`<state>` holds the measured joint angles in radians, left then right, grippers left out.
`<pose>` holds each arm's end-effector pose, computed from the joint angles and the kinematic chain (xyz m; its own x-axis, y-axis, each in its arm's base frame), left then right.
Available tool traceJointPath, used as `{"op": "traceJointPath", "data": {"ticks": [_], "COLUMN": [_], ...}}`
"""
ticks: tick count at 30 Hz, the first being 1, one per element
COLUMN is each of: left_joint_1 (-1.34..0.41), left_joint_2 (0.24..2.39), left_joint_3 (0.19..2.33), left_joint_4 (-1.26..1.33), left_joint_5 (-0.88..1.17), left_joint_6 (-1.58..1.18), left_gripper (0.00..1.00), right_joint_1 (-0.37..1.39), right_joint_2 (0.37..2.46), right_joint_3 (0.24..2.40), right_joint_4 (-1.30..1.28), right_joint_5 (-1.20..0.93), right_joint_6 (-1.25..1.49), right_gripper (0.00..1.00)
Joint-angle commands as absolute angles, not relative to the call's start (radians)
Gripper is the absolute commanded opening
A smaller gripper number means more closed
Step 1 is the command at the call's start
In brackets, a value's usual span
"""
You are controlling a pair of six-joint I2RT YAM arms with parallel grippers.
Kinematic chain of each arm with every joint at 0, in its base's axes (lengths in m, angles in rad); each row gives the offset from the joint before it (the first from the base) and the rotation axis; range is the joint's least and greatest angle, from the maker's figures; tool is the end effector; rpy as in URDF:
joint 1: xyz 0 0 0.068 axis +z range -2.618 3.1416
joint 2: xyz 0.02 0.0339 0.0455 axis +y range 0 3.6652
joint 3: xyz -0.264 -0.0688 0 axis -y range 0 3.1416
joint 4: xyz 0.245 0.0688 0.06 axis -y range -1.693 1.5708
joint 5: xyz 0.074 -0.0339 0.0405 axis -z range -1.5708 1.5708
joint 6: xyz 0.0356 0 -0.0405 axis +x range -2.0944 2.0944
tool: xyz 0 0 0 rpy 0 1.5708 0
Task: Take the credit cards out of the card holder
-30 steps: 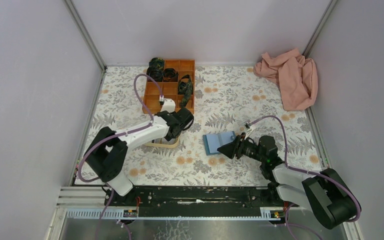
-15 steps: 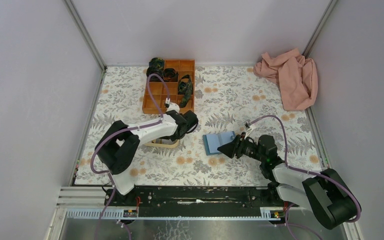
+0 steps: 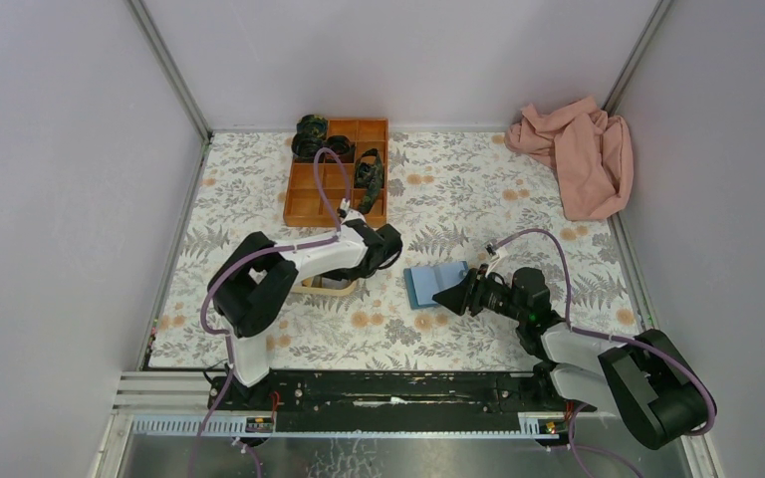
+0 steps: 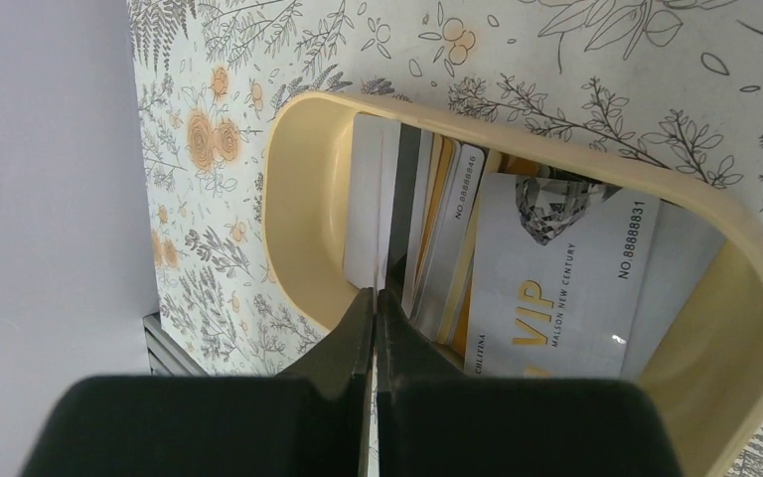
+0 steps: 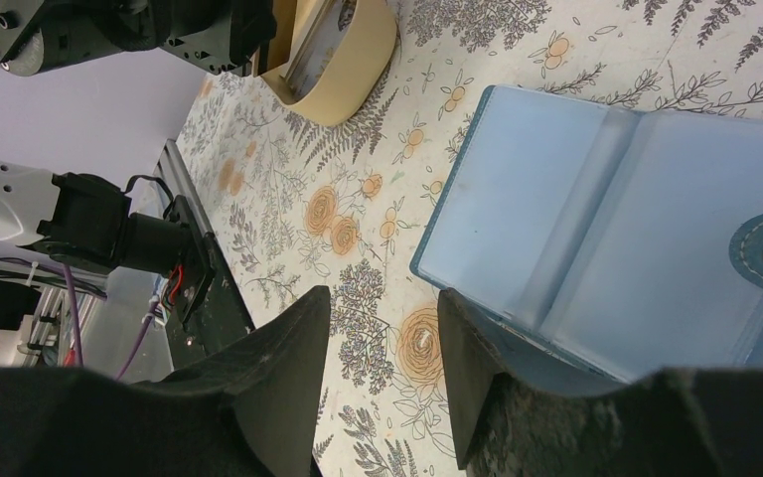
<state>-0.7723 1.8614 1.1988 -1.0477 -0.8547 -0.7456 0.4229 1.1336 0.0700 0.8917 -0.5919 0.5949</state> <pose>0.2424 -0.1986 0.1666 -0.8829 0.2383 -0.4046 -0.0895 0.7605 0.6432 0.1575 0.0927 0.1499 -0.6010 0.2395 -0.7625 -0.6098 0.4793 0.6312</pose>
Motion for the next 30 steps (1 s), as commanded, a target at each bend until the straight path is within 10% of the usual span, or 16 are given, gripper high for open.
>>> {"op": "traceJointPath", "data": {"ticks": [1,9,19,30], "left_joint_1": [-0.779,-0.779,-0.779,-0.83], "left_joint_2": [1.867,1.902,1.82,1.729], "left_joint_3": [1.213,1.232,1.242,1.289], "left_joint_4": [-1.101,-1.083,-1.088,-1.13], "left_joint_5": [-0.857,-0.846,-0.854,-0.89], "left_joint_6": [-0.756,-0.769,-0.778,-0.826], "left_gripper": [0.0,0.04,0.45,0.53], "right_joint_1": [0.425,0.424,0.424,0.425], "right_joint_2": [1.135,1.138,1.135,1.15], "right_joint_3": [0.111,0.112,0.113,0.115], "right_joint_4": [0.908,0.906,0.905,0.907], "right_joint_5": [-0.589,-0.588,-0.589,-0.586], "right_joint_6": [0.583,0.58,0.58,0.577], "right_gripper": [0.51,0.51,0.51,0.51]}}
